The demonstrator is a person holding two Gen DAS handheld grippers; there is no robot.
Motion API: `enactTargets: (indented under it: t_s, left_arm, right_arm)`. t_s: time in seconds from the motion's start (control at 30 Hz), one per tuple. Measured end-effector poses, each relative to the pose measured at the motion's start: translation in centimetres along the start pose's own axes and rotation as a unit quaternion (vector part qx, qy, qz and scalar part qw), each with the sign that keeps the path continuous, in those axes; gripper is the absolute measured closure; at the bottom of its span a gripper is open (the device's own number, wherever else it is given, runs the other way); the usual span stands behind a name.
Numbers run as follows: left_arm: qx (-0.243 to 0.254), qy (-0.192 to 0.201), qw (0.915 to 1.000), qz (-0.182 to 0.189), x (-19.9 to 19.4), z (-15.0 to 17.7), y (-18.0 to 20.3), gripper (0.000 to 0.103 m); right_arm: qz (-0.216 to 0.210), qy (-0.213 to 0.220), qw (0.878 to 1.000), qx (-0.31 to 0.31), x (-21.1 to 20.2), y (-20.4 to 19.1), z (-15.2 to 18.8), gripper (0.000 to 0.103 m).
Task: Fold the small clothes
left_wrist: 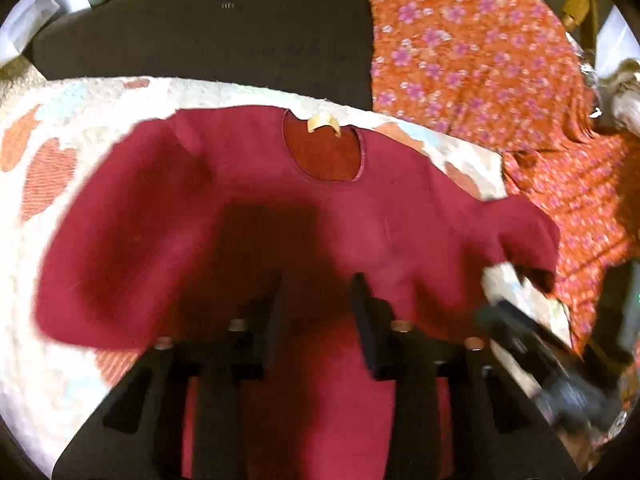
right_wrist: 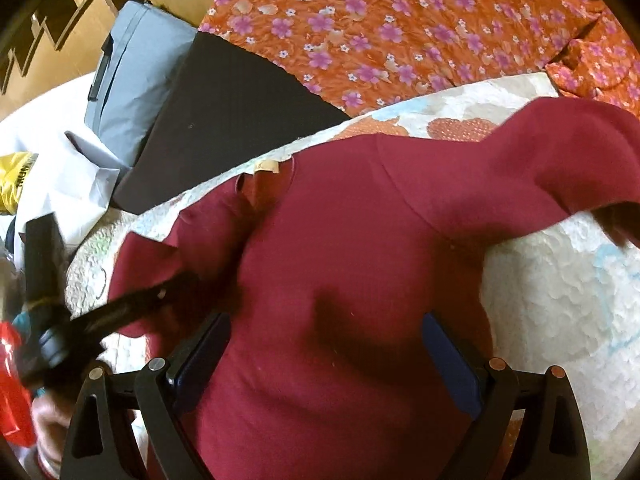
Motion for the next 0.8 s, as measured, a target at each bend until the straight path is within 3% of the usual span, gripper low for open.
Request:
enactTargets:
  t_s: [0.1,0.17,0.37,0.43,0.5,0.53,0.6,0.7,0.8]
  left_arm:
    - [0.012,0.028,0.9989,-0.035,-3.5,0.5,-1.5,0.065]
    - [0.010,0.041,0.9959,-0.080,-4.8,1.2,-3.6,0.059]
    - [-0.017,0.052,0.9844,-0.167,-4.0,1.2,-9.6,0.058]
    - [-0.052,0.054,0.9813,-0.177,-3.9,0.6,-11.7,0.058]
    - [-0.085,0.060,0.9789,-0.176,-4.0,0.0,-13.1,0.058]
    - [-0.099,0.064,0.9769,-0.178,-4.1,-0.2,-13.7,0.058]
    - [-0.113,0.069,0.9735,-0.186,-4.4,-0.4,-14.7,0.058]
    - [-0.115,0.068,0.9719,-0.194,-4.1,-0.5,-14.8,0.058]
    - [-0.103,0.063,0.9720,-0.201,-3.7,-0.4,-14.1,0.058]
  right_arm:
    - [-0.016,-0.008,1.000,-0.011,1.1,-1.2,-0.6,0.008]
    - [-0.024,-0.017,0.999,-0.015,2.3,-1.9,-0.8,0.008]
    - [0.011,-0.029,0.999,-0.035,6.6,-1.3,-2.0,0.008]
    - [0.013,-0.039,0.998,-0.057,8.6,-1.4,-2.3,0.020]
    - [0.008,-0.065,0.995,-0.074,10.7,-1.7,-2.0,0.067]
    - [0.009,-0.067,0.995,-0.077,11.0,-1.9,-2.2,0.071]
    - [-0.016,-0.059,0.994,-0.089,10.7,-3.4,-3.0,0.098]
    - [-0.038,-0.019,0.991,-0.127,7.4,-5.9,-5.7,0.098]
    - [0.006,0.051,0.981,-0.185,2.4,-5.8,-8.8,0.098]
Point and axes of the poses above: each gripper's, at about its wrist camera, not at the fingertips, and x roughly the way its jaws point, y to its right, z to its underside, the point moved 9 cm from there along x, roughly the way its jaws point, and after that the axes turned 12 degrees about -z, right-handed, at the moved point
